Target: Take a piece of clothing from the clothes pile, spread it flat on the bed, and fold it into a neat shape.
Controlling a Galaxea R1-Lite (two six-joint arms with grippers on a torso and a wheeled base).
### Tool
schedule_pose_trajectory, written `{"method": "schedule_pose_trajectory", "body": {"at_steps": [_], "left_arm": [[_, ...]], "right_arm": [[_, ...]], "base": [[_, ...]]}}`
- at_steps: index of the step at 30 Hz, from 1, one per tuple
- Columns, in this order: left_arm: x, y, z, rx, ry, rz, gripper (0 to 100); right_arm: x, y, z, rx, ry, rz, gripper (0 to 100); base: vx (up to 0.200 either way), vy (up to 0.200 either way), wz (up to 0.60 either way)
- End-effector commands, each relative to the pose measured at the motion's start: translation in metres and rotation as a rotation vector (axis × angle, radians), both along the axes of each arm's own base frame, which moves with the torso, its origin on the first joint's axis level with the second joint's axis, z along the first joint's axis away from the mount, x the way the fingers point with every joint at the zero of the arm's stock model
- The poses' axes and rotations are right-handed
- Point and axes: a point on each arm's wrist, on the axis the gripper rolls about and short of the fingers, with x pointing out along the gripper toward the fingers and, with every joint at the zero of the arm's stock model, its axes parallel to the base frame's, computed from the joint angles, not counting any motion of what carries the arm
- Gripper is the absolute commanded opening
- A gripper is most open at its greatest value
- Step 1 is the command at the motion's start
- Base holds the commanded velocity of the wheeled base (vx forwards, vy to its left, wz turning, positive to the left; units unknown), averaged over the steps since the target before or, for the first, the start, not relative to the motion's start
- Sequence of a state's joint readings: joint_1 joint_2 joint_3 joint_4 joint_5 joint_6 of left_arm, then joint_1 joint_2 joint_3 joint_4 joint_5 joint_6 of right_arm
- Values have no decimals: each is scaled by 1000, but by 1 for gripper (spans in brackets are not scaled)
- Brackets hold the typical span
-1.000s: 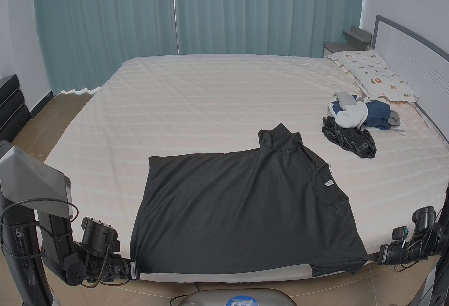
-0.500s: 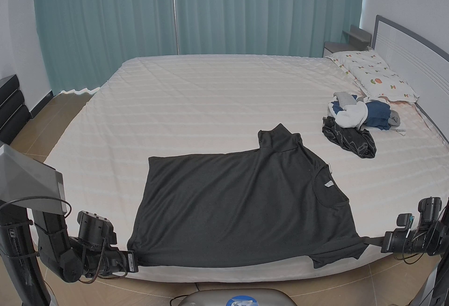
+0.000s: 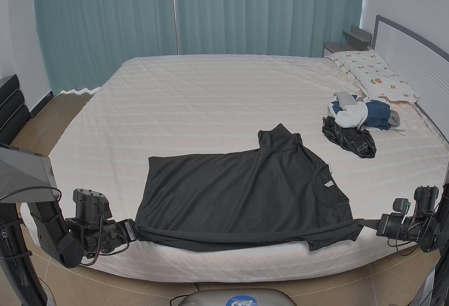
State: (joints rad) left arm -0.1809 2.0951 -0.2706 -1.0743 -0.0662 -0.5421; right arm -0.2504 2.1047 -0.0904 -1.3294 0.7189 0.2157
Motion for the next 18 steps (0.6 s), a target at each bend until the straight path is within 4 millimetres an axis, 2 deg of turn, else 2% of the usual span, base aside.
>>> {"method": "schedule_pose_trajectory", "body": {"at_steps": [1, 9, 12, 18], "left_arm": [[11, 2, 7, -34, -43, 35, 0], [12, 1, 11, -72, -49, 62, 0], [9, 1, 17, -76, -59, 56, 0], [-4, 1, 31, -135, -10, -19, 0]], "right_arm": [[14, 3, 3, 3, -35, 12, 0], [30, -1, 14, 40, -84, -26, 0], [30, -2, 20, 52, -100, -38, 0], [26, -3, 19, 54, -86, -49, 0]], "base": [[0, 0, 0], [0, 0, 0], [0, 0, 0], [0, 0, 0]]}}
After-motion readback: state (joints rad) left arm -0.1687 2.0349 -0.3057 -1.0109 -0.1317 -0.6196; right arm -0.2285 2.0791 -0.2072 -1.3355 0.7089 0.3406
